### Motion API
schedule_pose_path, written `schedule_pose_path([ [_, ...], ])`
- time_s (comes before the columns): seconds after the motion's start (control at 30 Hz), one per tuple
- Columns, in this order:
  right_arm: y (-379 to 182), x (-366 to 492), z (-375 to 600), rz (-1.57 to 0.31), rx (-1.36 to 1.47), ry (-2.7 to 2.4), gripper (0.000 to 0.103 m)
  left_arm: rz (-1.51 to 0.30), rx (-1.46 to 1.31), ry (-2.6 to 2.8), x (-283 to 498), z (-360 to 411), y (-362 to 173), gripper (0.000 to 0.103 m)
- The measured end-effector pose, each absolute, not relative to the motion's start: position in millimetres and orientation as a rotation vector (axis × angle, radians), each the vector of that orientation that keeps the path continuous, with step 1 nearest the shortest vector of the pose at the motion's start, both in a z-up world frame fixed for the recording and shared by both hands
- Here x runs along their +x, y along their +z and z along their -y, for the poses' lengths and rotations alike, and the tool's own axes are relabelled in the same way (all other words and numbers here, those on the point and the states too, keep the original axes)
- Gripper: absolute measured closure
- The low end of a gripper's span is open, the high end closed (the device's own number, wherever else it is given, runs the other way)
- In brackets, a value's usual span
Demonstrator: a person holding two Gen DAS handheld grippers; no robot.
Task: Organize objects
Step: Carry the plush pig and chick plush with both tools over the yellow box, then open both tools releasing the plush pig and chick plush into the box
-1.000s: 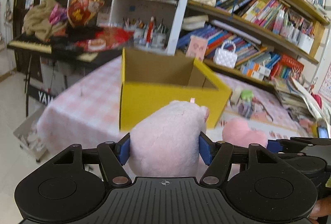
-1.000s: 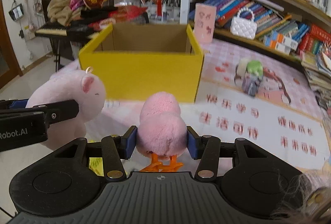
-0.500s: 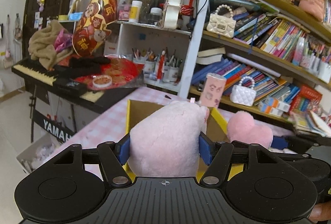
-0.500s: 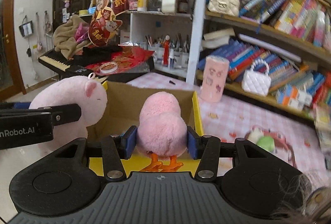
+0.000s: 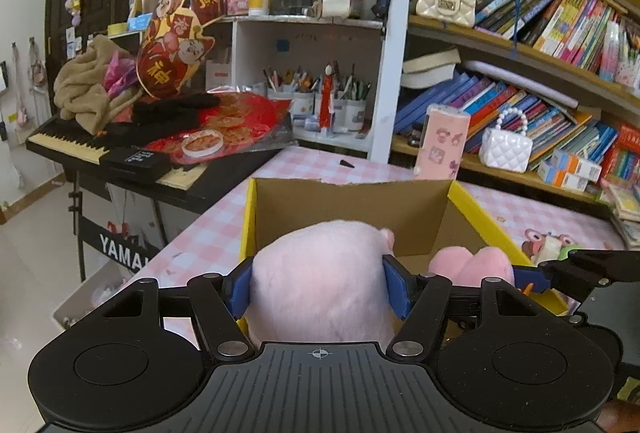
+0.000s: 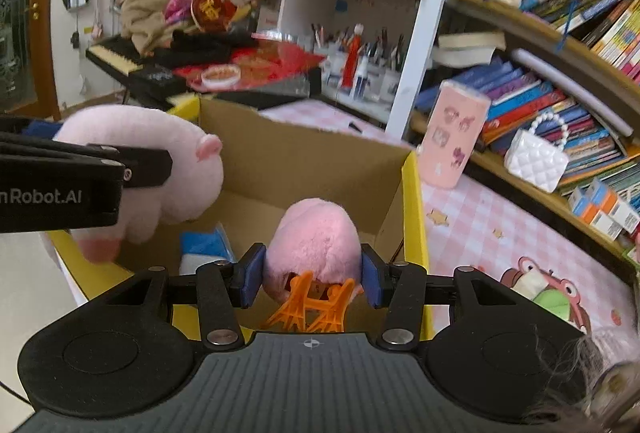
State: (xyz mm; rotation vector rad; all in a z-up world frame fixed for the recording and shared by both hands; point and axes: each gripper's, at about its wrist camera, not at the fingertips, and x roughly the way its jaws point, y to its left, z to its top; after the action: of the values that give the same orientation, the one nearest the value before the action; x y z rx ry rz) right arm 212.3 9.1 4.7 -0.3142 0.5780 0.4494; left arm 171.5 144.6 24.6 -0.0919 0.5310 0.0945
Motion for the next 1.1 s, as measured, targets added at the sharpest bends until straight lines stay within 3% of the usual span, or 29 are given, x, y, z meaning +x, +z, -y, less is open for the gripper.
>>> schedule_pose_path([
  [0.43,-0.7,233.8,-5.3,-0.689,-0.268,0.551,0.056,-0.637,-0.115,0.061,200.3,-139.1,-1.8,0.035],
  [0.53,0.3,231.1,-5.6,-0.668,-0.280,0.534,0.052,-0.594,-0.108,0.055,195.0,-136.5,2.7,0.033],
  [0.63,5.2,224.8,-4.5,-0.611,-0.293,0.514,0.048,-0.531,-0.106,0.043,187.8,-135.2,13.9,0.019],
  [1.1,38.1,158.8,18.8,-0.469,-0.179,0.420,0.047,-0.380,-0.163,0.069,110.5,-148.3,51.9,0.015],
])
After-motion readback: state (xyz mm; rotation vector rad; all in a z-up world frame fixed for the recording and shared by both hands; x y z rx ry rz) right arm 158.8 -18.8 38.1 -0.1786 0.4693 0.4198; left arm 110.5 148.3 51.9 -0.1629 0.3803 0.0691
